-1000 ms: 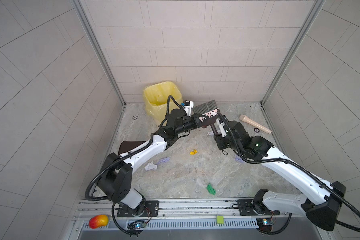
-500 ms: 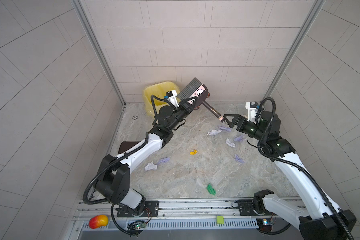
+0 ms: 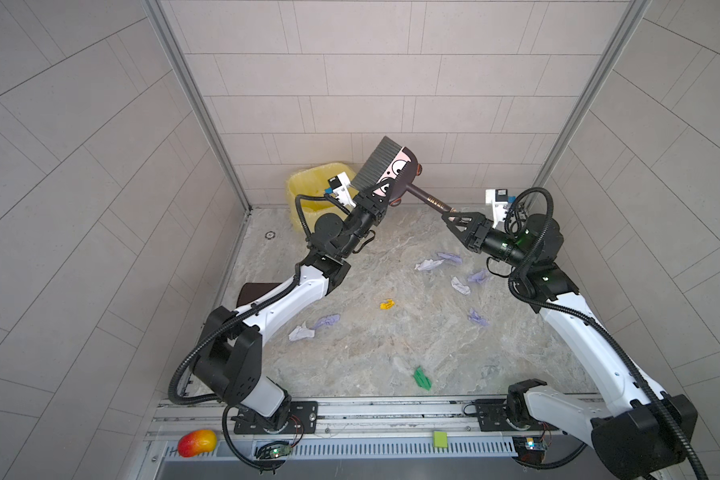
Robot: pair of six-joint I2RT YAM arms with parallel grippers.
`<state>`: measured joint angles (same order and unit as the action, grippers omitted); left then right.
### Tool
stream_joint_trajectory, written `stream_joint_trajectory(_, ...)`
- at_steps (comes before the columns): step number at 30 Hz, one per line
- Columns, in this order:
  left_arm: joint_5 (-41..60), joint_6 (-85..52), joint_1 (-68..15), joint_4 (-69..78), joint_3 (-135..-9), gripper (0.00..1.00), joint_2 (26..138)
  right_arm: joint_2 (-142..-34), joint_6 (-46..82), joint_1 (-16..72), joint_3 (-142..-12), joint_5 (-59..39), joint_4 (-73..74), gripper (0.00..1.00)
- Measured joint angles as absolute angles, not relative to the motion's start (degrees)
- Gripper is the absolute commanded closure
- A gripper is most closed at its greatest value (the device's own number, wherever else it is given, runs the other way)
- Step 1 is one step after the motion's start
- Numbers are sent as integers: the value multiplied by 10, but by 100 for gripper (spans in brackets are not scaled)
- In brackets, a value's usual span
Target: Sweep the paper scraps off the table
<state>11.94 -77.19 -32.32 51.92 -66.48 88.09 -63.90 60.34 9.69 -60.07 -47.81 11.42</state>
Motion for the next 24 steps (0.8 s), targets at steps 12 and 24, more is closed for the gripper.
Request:
stream_joint_trajectory(12, 147, -782, -323, 489, -671, 100, 894, -658, 615, 97, -630, -500, 120, 27)
stream_joint_trajectory(24, 155, -797, -322, 490, -680, 100, 904, -662, 618, 100, -631, -496, 114, 44)
